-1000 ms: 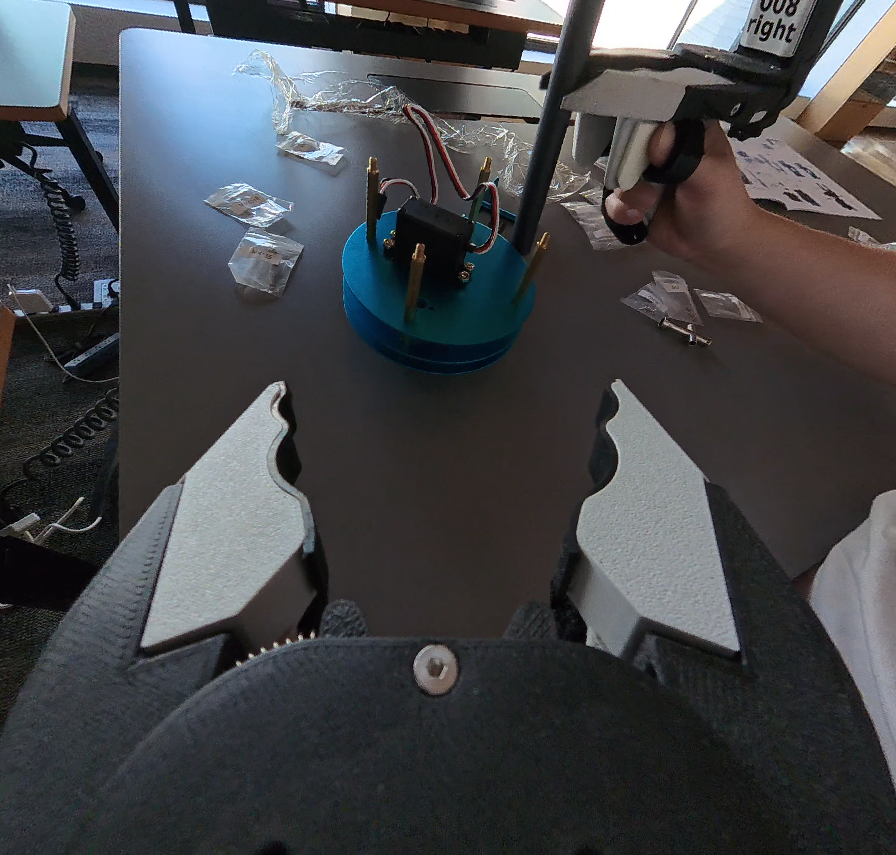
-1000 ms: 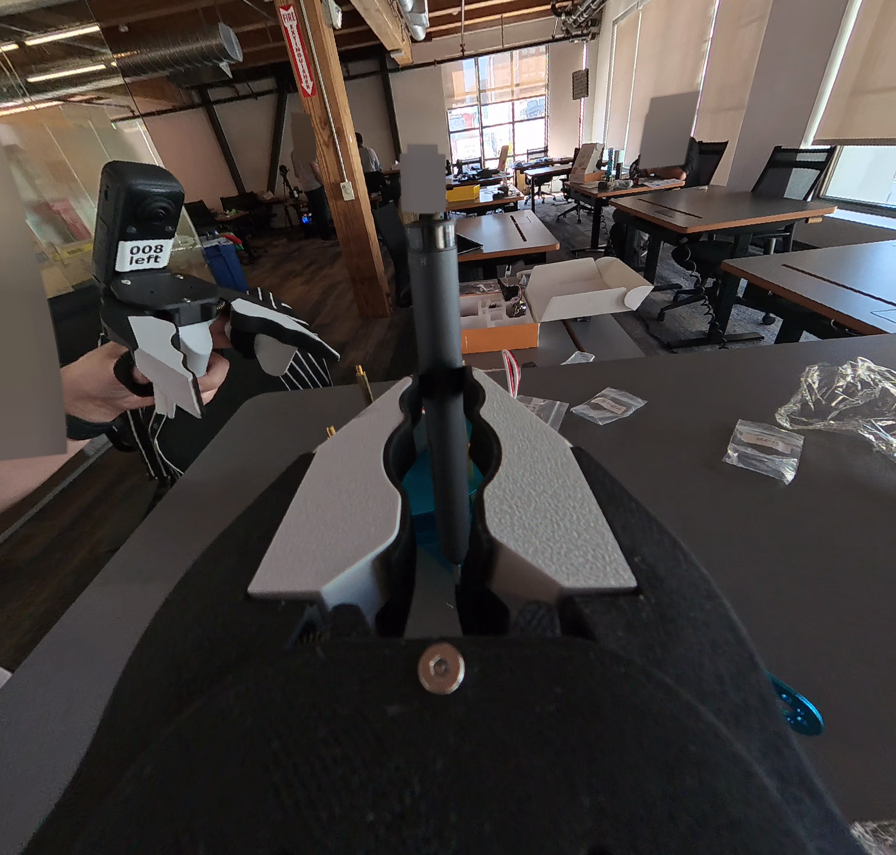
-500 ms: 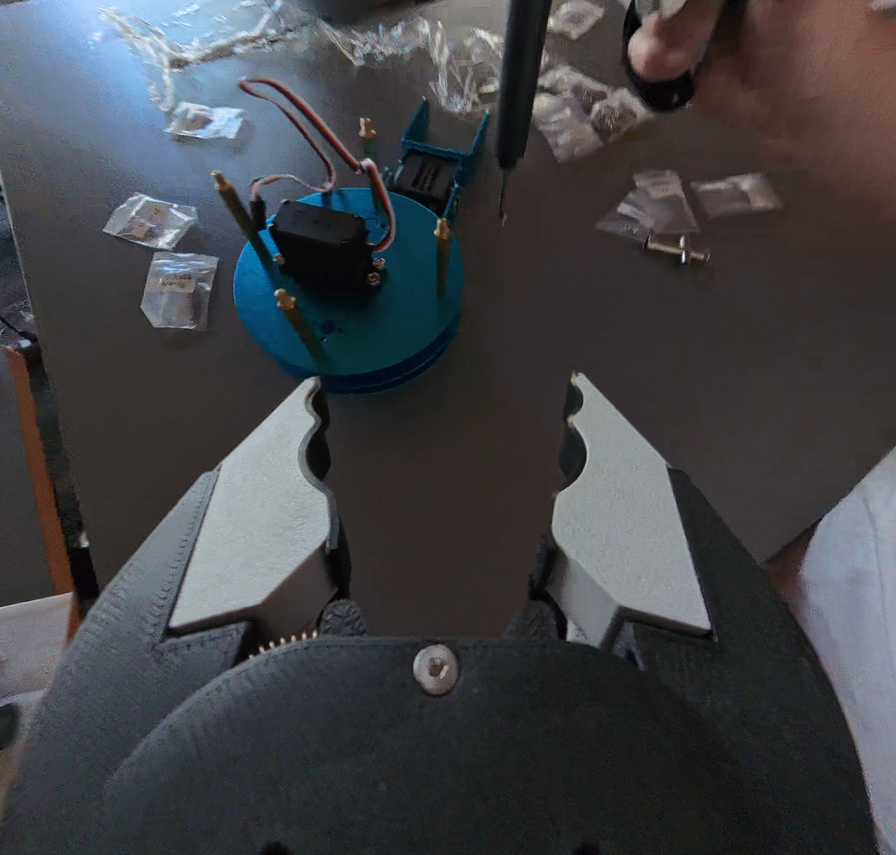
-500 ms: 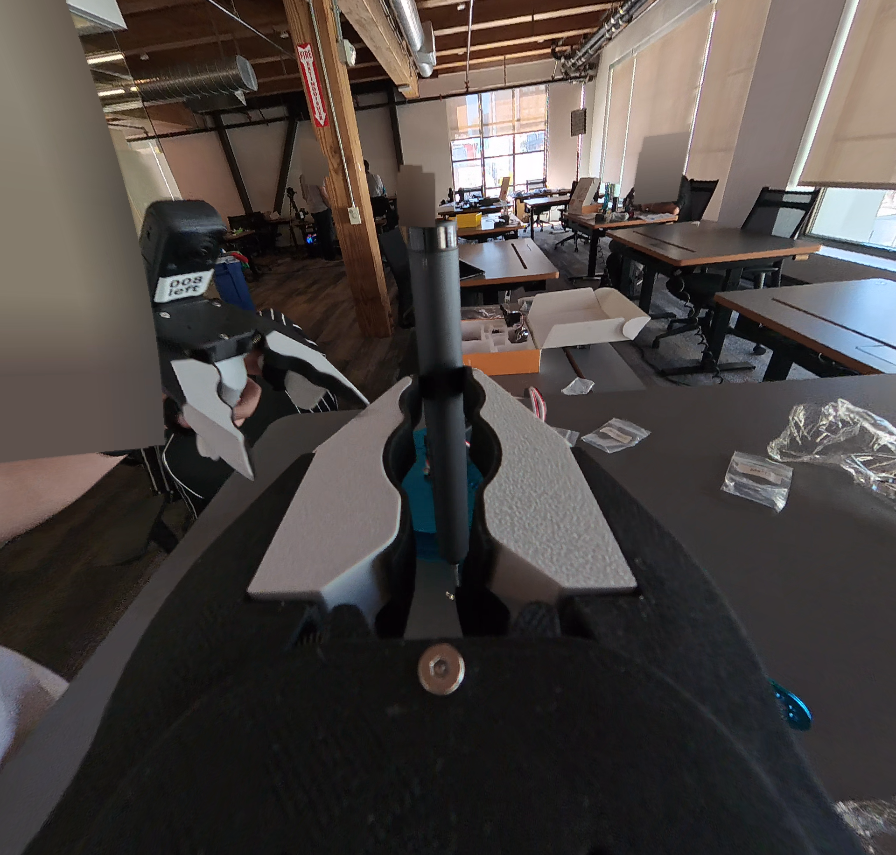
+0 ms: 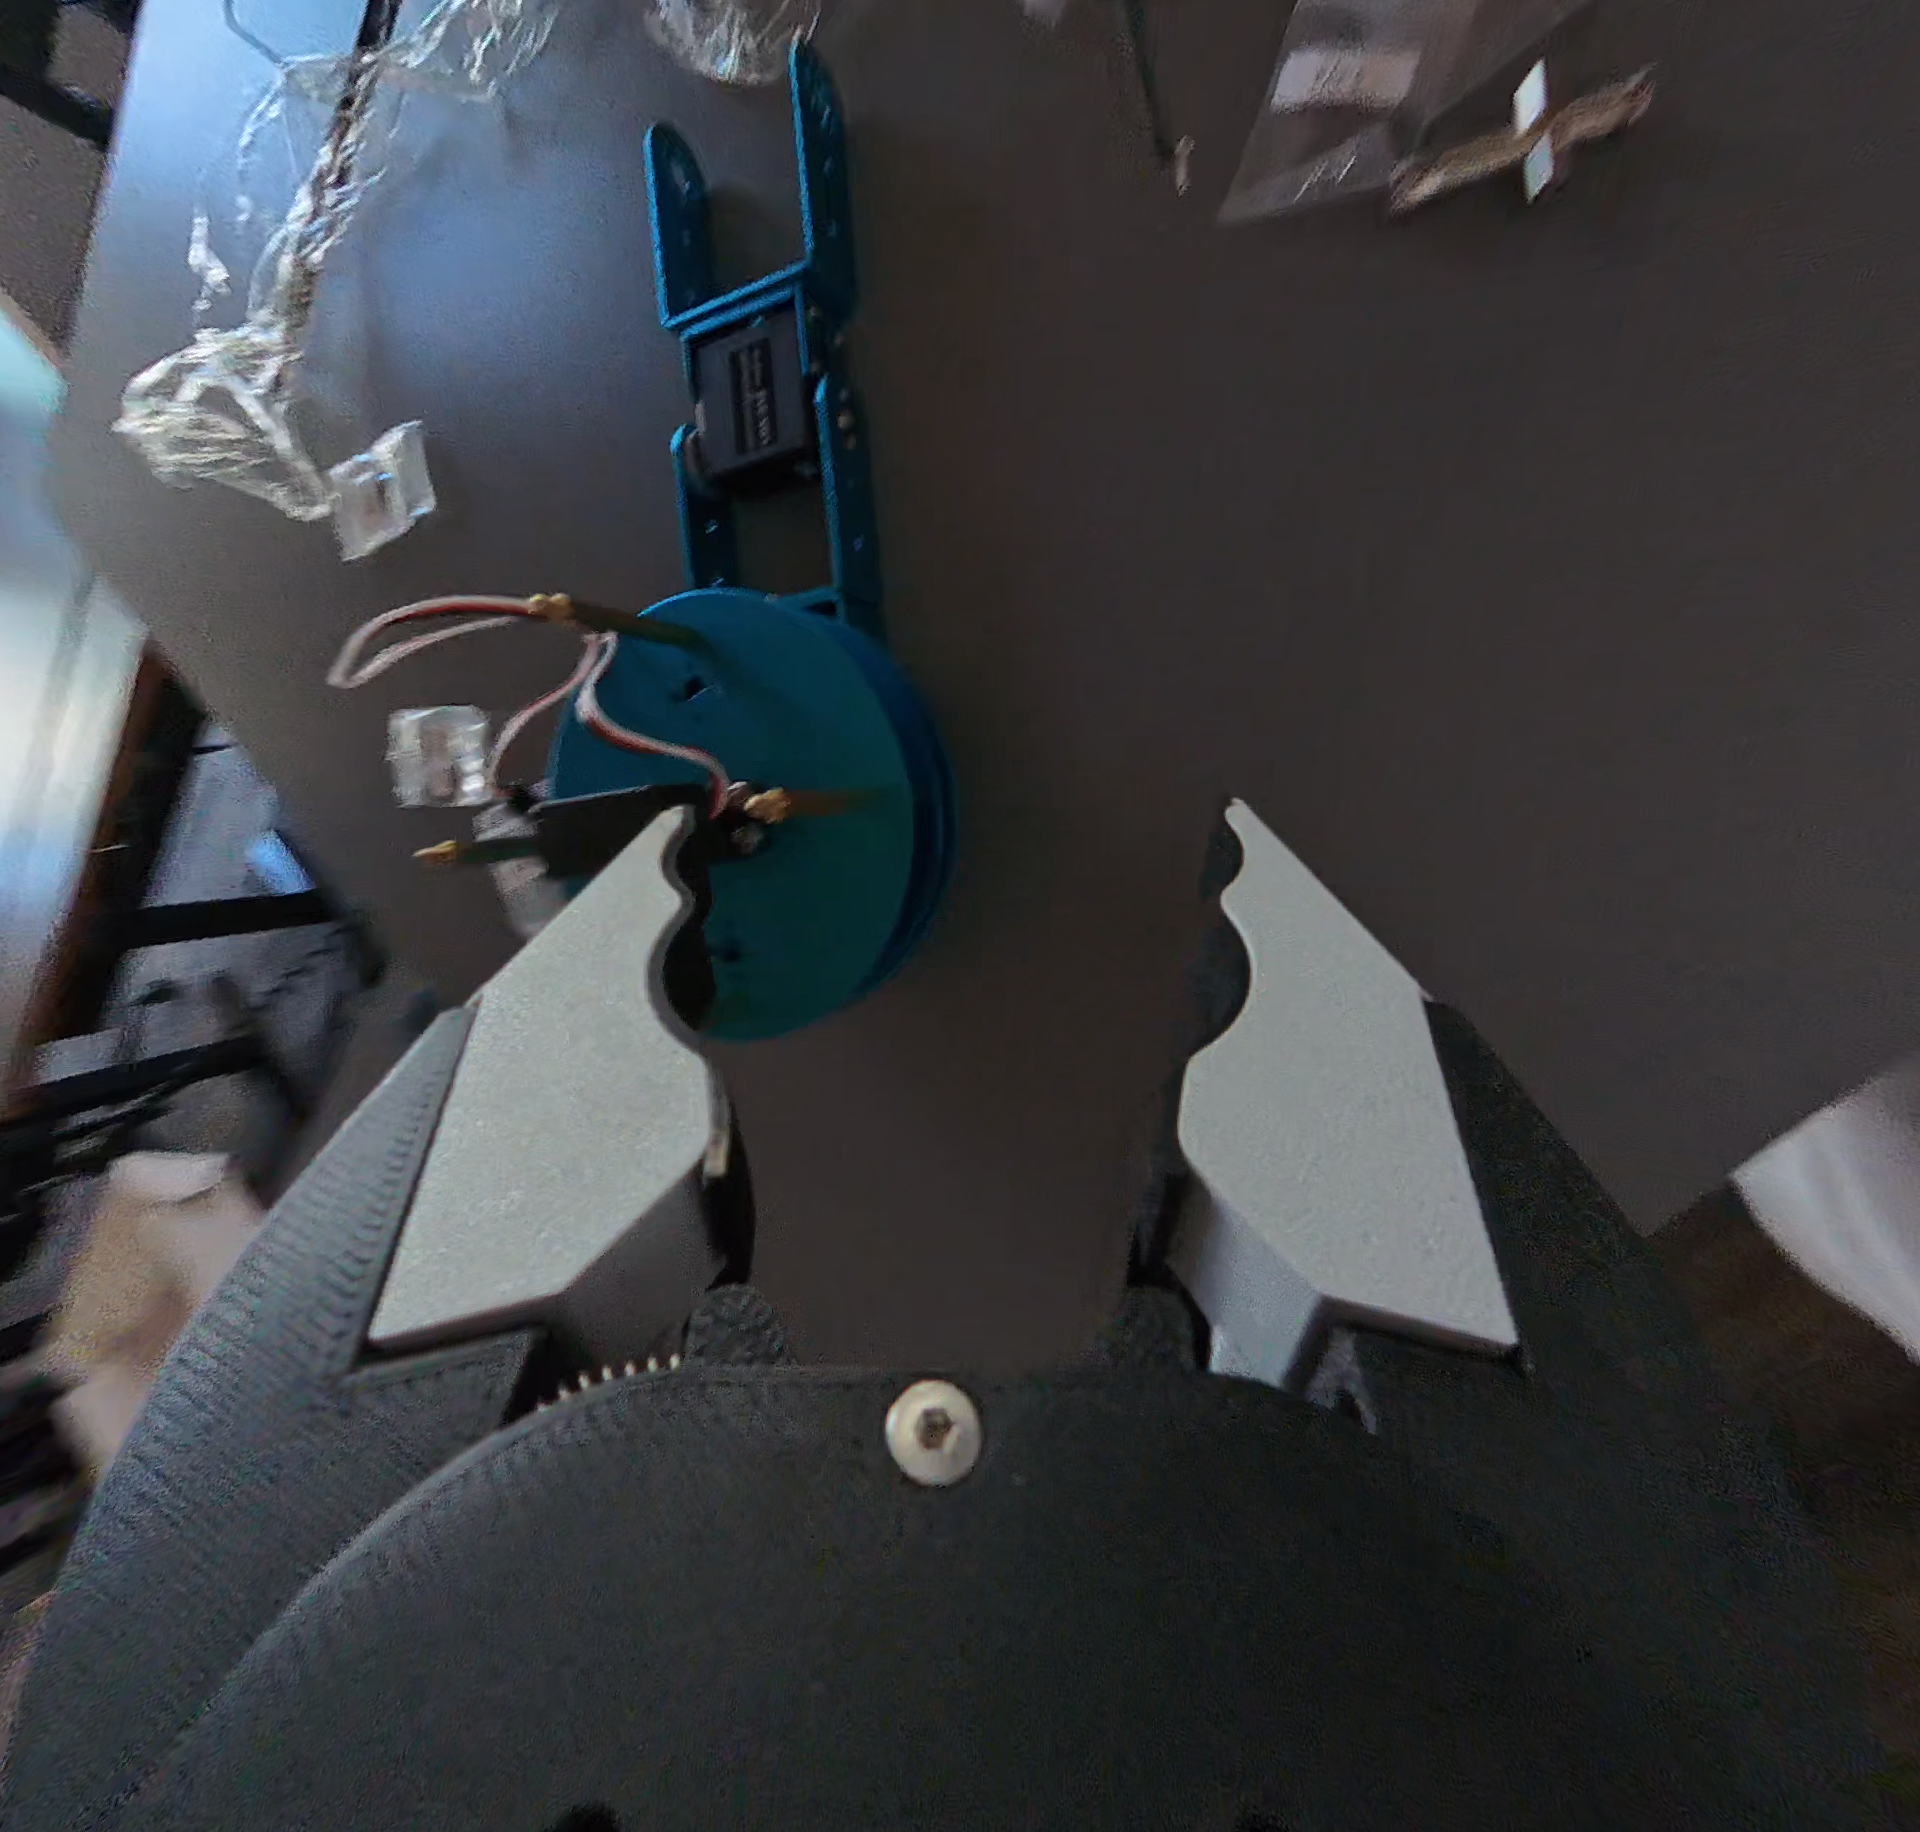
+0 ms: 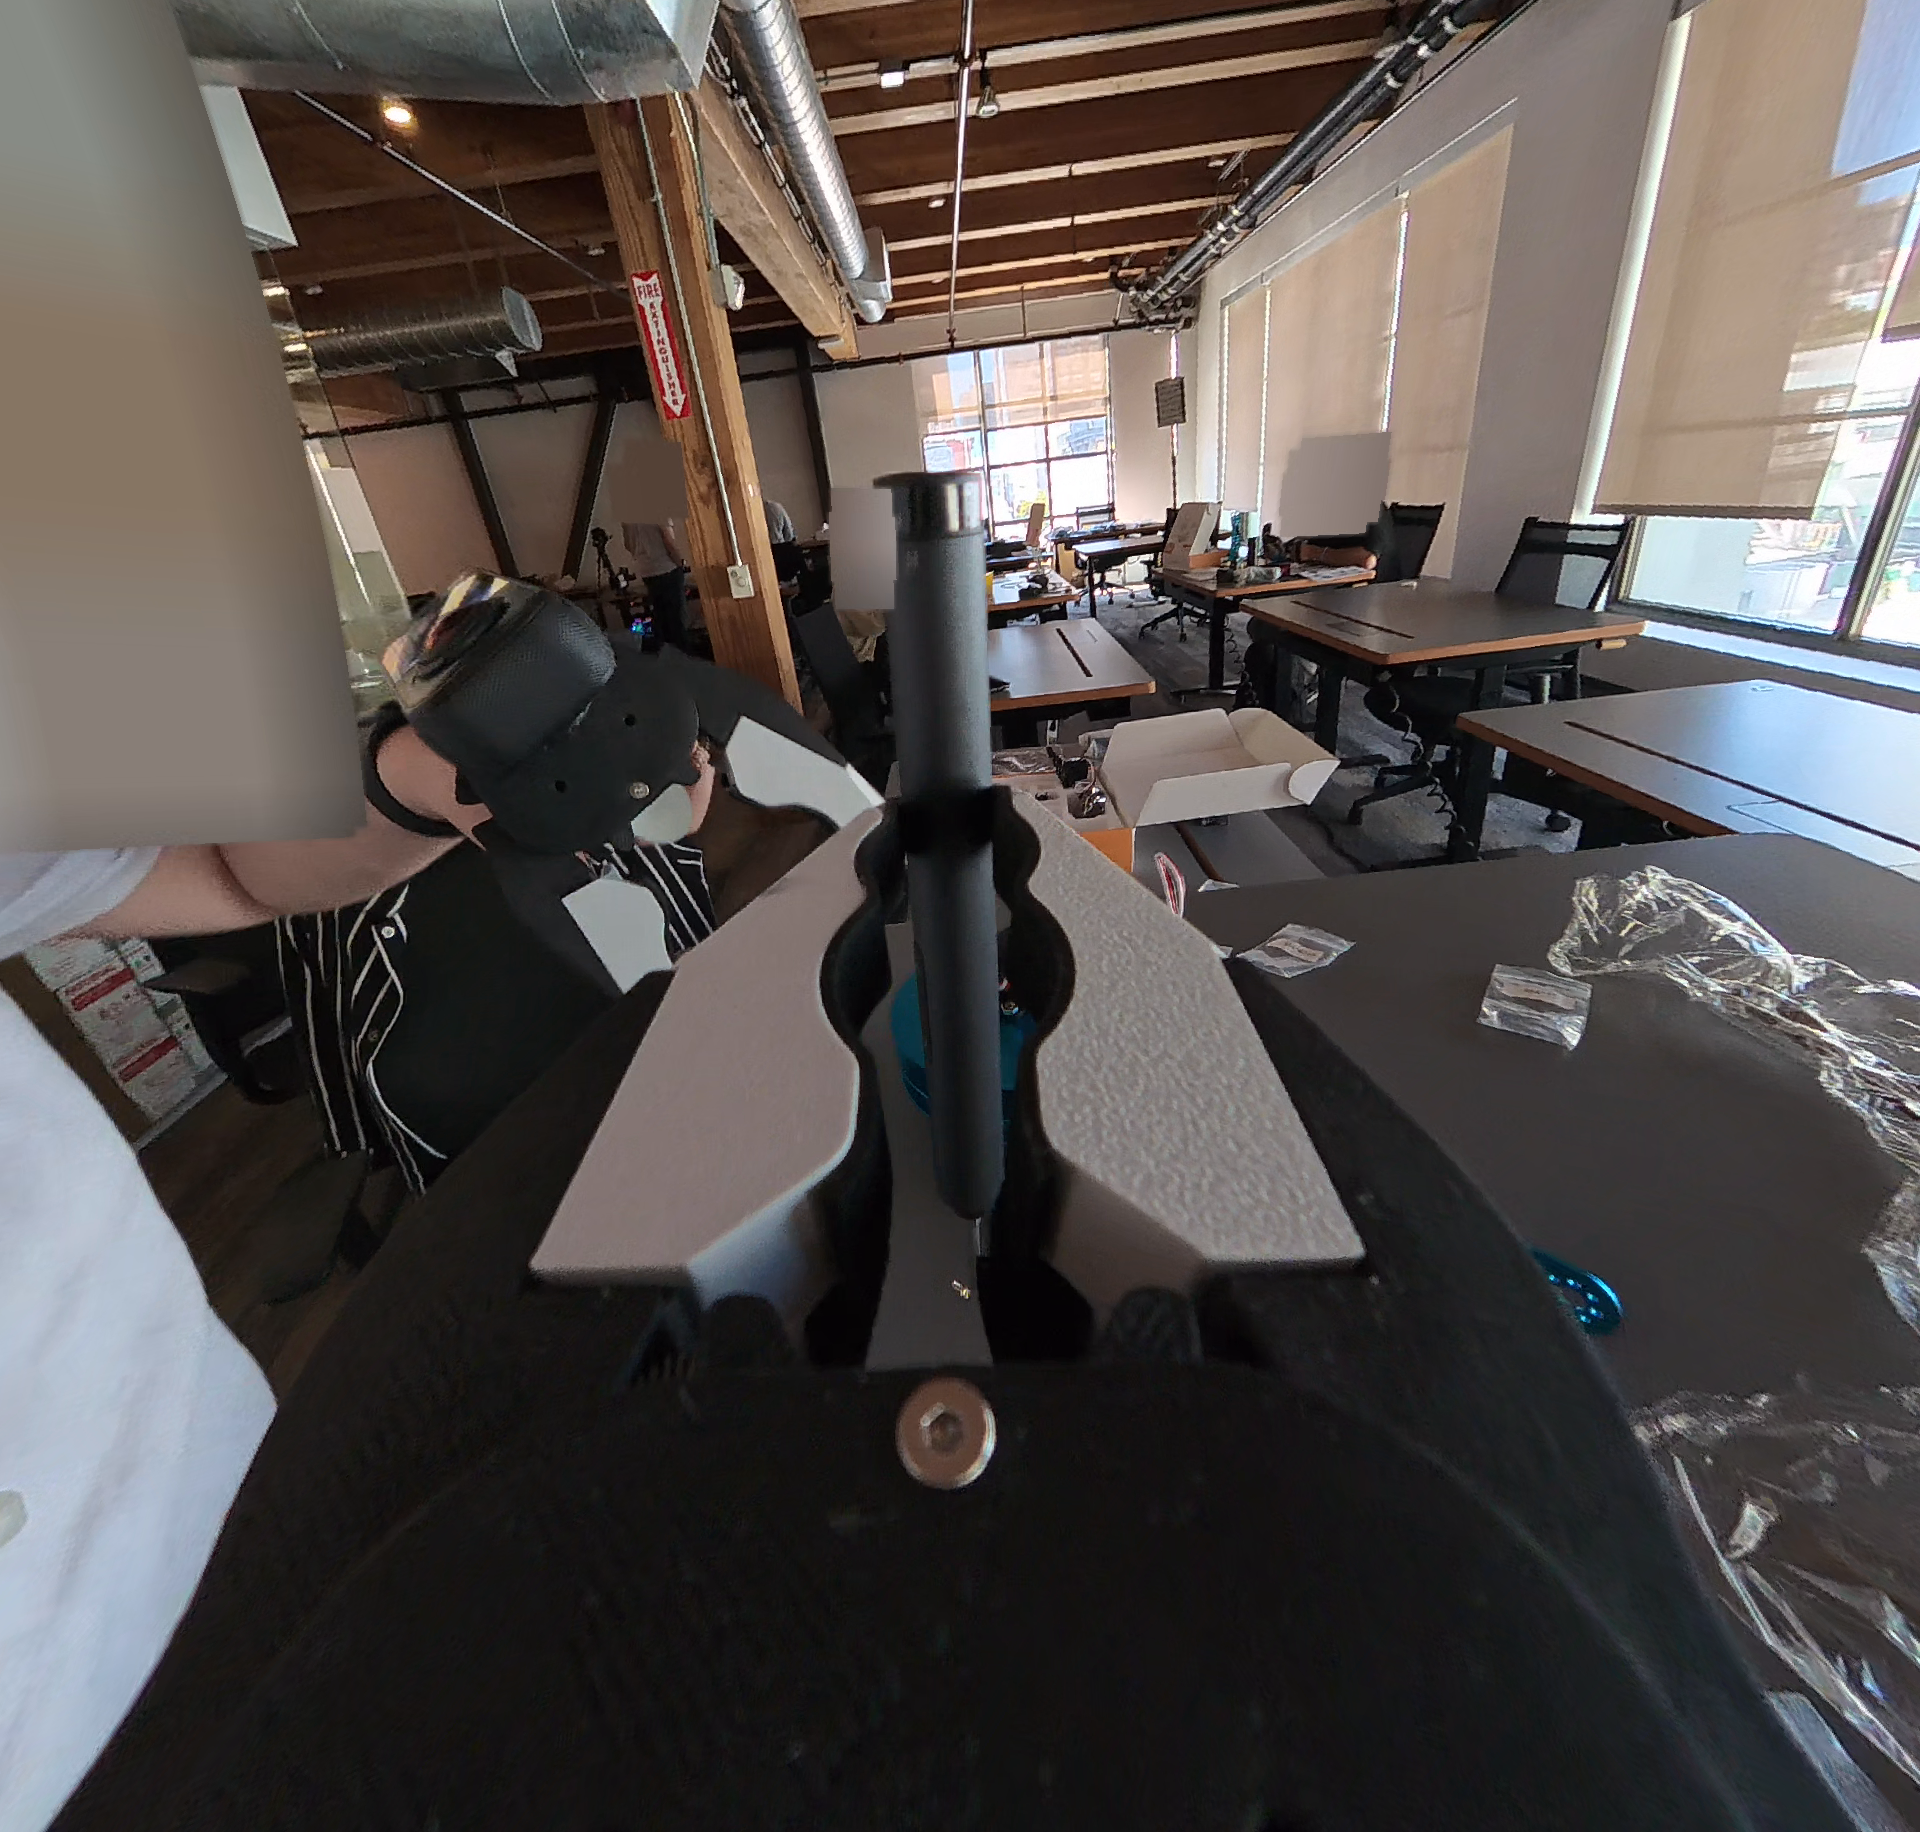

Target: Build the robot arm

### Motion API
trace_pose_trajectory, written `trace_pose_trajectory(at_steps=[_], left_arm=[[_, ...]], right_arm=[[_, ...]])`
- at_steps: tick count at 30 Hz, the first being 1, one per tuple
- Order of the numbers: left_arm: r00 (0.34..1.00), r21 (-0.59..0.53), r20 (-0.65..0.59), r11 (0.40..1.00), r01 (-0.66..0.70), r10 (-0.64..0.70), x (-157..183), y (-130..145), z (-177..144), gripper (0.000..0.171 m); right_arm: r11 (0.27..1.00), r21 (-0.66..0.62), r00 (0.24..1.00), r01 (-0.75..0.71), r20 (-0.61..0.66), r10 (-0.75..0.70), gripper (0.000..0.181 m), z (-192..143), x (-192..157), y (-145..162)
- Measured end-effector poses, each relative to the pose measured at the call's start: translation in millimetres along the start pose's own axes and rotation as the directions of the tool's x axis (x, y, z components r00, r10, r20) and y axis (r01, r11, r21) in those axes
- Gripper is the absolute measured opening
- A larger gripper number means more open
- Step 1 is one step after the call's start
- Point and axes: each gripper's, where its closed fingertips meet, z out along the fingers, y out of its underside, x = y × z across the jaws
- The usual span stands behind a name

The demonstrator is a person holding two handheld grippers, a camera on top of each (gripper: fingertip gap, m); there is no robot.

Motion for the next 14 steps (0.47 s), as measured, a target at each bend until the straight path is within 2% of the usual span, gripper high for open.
trace_pose_trajectory(at_steps=[1, 2, 4, 7, 9, 11, 12, 14], left_arm=[[0.991, 0.084, -0.1, 0.992, 0.099, -0.091, 11.8, -10.8, -1.5, 0.086], [0.956, 0.173, -0.228, 0.958, 0.229, -0.187, 23.7, -24.4, -5.9, 0.076], [0.828, 0.309, -0.469, 0.821, 0.48, -0.308, 36.6, -52.8, -20.2, 0.059], [0.659, 0.415, -0.692, 0.583, 0.698, -0.296, 41.0, -85.7, -43.3, 0.04], [0.601, 0.45, -0.755, 0.459, 0.766, -0.263, 38.1, -100.4, -52.9, 0.035], [0.576, 0.452, -0.777, 0.413, 0.79, -0.253, 37.8, -108.5, -51.3, 0.031], [0.575, 0.451, -0.78, 0.417, 0.789, -0.245, 40.4, -112.1, -48.5, 0.028], [0.607, 0.454, -0.751, 0.462, 0.761, -0.261, 45.7, -116.7, -37.8, 0.026]], right_arm=[[1.0, 0.011, 1.0, 0.005, -0.007, -0.004, 0.016, -3.6, -1.7, -4.4], [1.0, 0.024, 1.0, 0.011, -0.011, -0.011, 0.016, -6.9, -4.3, -10.2], [0.999, 0.045, 1.0, 0.027, -0.017, -0.026, 0.016, -12.4, -11.6, -23.9], [0.995, 0.062, 0.997, 0.073, -0.027, -0.071, 0.016, -18.8, -25.8, -45.2], [0.993, 0.062, 0.995, 0.098, -0.029, -0.096, 0.016, -21.6, -35.7, -57.4], [0.991, 0.062, 0.993, 0.119, -0.023, -0.117, 0.016, -24.2, -45.6, -67.8], [0.99, 0.065, 0.992, 0.129, -0.02, -0.128, 0.016, -25.6, -50.2, -72.6], [0.987, 0.077, 0.99, 0.142, -0.016, -0.141, 0.016, -28.6, -57.4, -81.0]])
